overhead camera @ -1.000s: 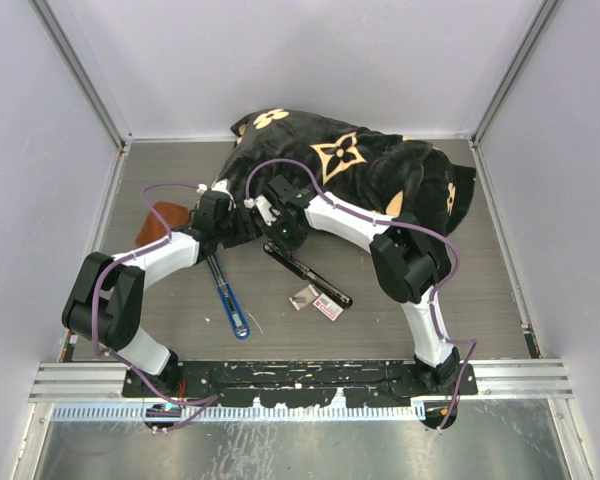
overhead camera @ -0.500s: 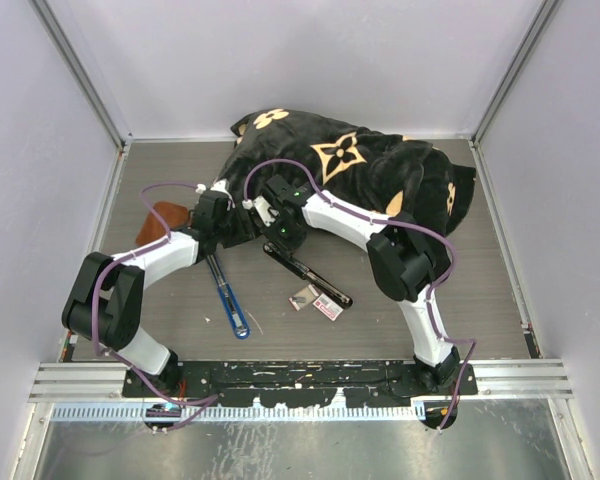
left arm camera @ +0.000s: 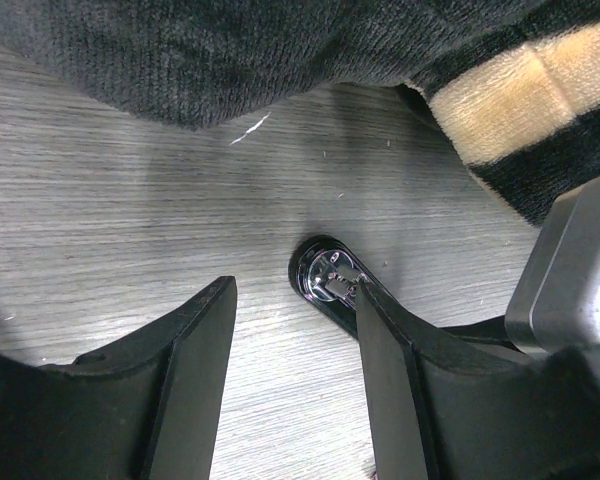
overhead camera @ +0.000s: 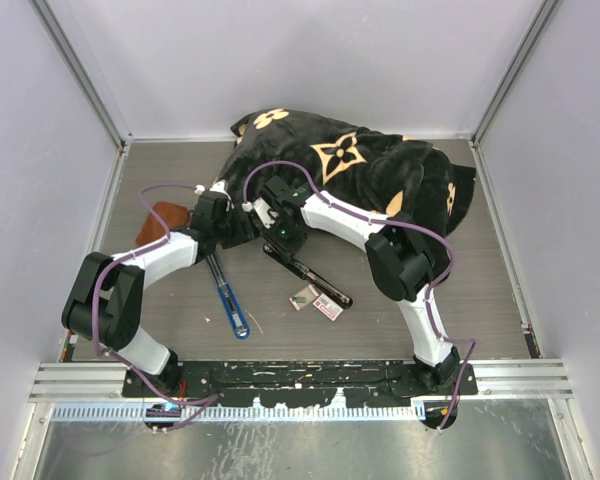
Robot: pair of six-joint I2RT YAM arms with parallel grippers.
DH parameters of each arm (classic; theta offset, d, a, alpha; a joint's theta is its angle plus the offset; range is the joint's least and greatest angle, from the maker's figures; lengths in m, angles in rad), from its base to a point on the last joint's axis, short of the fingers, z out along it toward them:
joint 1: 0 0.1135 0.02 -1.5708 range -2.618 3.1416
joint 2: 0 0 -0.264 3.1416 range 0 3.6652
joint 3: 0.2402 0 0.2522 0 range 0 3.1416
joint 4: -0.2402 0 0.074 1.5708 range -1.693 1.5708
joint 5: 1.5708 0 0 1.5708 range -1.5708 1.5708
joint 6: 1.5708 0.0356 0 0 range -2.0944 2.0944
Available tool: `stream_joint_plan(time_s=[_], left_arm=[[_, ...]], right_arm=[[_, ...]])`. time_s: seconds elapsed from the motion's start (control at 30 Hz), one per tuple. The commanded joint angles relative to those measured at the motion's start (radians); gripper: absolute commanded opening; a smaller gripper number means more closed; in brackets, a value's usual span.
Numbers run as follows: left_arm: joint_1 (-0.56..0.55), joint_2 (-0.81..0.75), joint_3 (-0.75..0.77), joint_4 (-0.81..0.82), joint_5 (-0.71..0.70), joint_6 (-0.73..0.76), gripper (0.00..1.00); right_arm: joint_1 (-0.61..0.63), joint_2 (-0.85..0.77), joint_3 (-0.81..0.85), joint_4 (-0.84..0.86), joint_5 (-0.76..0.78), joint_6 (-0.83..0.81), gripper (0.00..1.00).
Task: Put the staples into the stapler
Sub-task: Install the staple into the stapler, then adjust the stapler at the center of the board.
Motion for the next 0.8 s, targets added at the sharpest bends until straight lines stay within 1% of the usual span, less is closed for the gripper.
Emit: stream_joint_plan(time_s=[0.0, 0.23, 0.4, 0.5, 0.57, 0.6, 0.67, 0.77], left_arm=[[0.001, -0.025, 0.006, 0.051, 0.025, -0.006, 0.53], [0.002, -0.03, 0.003, 0.054, 0.025, -0.006, 0.53], [0.002, -0.066, -0.011, 0.063, 0.013, 0.005, 0.54], [0.002, -0.098, -0.017, 0.063, 0.01, 0.012, 0.57], [0.003, -0.119, -0.016, 0.061, 0.014, 0.015, 0.61], [0.003, -0.131, -0.014, 0.053, 0.014, 0.015, 0.62], [0.003, -0.165, -0.006, 0.02, 0.006, 0.018, 0.67], [0.027, -0.231, -0.001, -0.033, 0.015, -0.004, 0.74]], right_arm=[[0.012, 0.001, 0.039, -0.022, -0.006, -0.013, 0.36], [0.008, -0.079, 0.016, 0.052, 0.021, 0.012, 0.42], [-0.012, -0.191, -0.075, 0.173, 0.024, 0.055, 0.45], [-0.03, -0.275, -0.166, 0.261, 0.03, 0.089, 0.45], [-0.042, -0.337, -0.236, 0.322, 0.043, 0.124, 0.47], [-0.048, -0.372, -0.277, 0.356, 0.06, 0.15, 0.49], [-0.064, -0.44, -0.355, 0.411, 0.086, 0.204, 0.5], [-0.094, -0.535, -0.476, 0.494, 0.036, 0.296, 0.52]])
